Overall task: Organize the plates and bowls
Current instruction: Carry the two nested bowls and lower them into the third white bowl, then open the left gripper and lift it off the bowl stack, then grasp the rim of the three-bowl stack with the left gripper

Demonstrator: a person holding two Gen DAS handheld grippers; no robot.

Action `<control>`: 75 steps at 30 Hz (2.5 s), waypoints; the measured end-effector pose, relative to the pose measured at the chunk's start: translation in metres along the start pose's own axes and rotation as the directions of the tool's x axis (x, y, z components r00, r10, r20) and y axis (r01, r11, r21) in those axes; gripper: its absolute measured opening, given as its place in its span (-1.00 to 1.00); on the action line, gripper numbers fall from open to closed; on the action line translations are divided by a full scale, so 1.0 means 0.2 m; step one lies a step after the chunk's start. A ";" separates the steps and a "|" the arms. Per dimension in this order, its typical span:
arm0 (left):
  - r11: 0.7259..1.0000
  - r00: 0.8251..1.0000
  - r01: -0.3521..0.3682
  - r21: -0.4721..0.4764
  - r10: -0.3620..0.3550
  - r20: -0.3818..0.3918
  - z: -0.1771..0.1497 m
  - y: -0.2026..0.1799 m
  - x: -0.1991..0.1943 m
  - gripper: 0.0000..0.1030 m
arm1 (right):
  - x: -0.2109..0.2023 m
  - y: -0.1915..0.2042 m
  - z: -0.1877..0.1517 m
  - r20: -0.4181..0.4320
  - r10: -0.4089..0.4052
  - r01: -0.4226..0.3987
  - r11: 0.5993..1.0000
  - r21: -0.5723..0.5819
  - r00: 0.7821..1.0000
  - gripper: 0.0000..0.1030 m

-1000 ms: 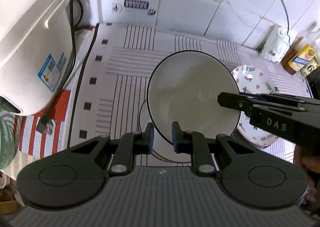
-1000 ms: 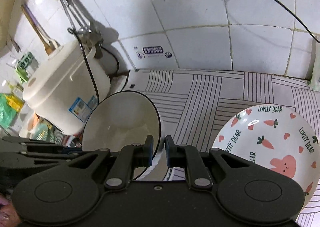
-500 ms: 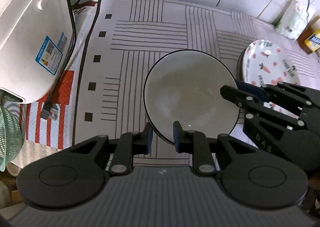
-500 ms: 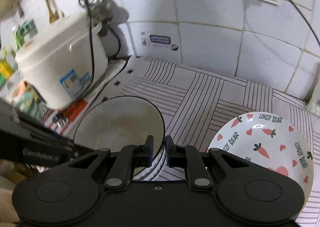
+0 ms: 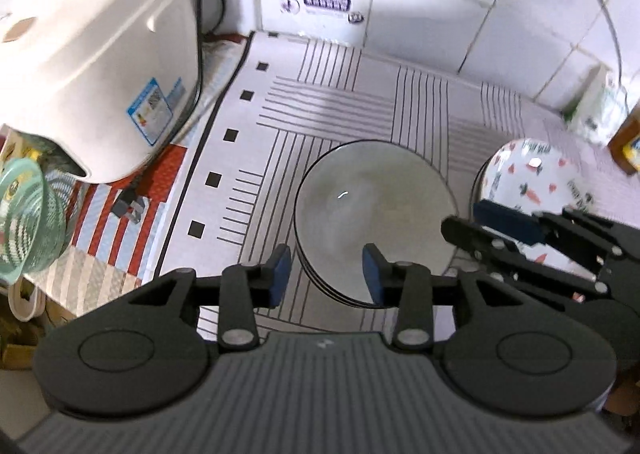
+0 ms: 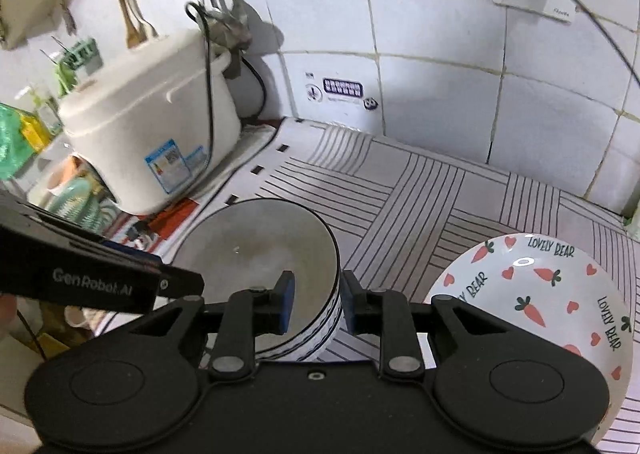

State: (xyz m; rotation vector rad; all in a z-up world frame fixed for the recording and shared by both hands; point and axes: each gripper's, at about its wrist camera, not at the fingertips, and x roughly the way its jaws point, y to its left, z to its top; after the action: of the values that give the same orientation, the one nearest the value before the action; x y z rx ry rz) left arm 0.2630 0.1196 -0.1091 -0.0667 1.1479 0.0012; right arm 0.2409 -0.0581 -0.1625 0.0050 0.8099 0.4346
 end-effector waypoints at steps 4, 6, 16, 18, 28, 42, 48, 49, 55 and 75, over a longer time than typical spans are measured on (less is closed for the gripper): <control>1.000 0.997 0.028 -0.010 -0.027 0.073 -0.05 -0.04 -0.08 -0.21 | -0.13 -0.03 -0.04 0.043 0.050 -0.048 0.998 -0.031 0.998 -0.26; 1.000 0.994 0.022 -0.004 -0.022 0.103 -0.08 -0.07 -0.09 -0.20 | -0.18 -0.05 -0.07 0.071 0.071 -0.067 0.996 -0.057 0.995 -0.21; 0.999 0.995 0.012 -0.037 -0.008 0.096 -0.20 -0.13 -0.16 -0.20 | -0.31 -0.09 -0.23 0.076 0.105 -0.092 0.984 -0.152 0.992 -0.20; 0.999 0.995 0.016 -0.037 -0.013 0.095 -0.22 -0.14 -0.17 -0.17 | -0.33 -0.10 -0.24 0.079 0.112 -0.099 0.983 -0.152 0.991 -0.17; 0.997 0.989 0.070 -0.043 -0.064 0.132 -0.31 -0.12 -0.18 -0.04 | -0.33 -0.08 -0.32 0.085 0.114 -0.100 0.984 -0.147 0.990 0.18; 0.983 0.949 0.173 -0.064 -0.149 0.278 -0.45 0.04 -0.19 0.40 | -0.16 -0.02 -0.47 0.138 0.063 -0.045 0.990 -0.131 0.988 0.85; 0.967 0.922 0.246 -0.068 -0.212 0.323 -0.40 0.12 -0.16 0.68 | -0.09 0.07 -0.53 0.206 0.045 -0.006 0.983 -0.186 0.978 0.91; 0.963 0.920 0.256 -0.079 -0.218 0.326 -0.39 0.14 -0.14 0.69 | -0.07 0.09 -0.53 0.210 0.048 -0.007 0.981 -0.193 0.977 0.92; 0.918 0.934 0.320 -0.236 -0.264 0.239 -0.25 0.27 0.11 0.64 | 0.08 0.15 -0.58 0.197 0.069 -0.035 0.984 -0.174 0.978 0.94; 0.902 0.928 0.363 -0.234 -0.327 0.180 -0.22 0.36 0.47 -0.07 | 0.41 0.16 -0.44 0.185 0.027 -0.012 0.997 -0.082 0.982 0.99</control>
State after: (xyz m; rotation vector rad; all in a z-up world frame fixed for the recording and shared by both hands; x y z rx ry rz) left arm 0.2589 0.1864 -0.2160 -0.5021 0.9795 -0.1557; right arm 0.2172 -0.0127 -0.2753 -0.0208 0.6084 0.4773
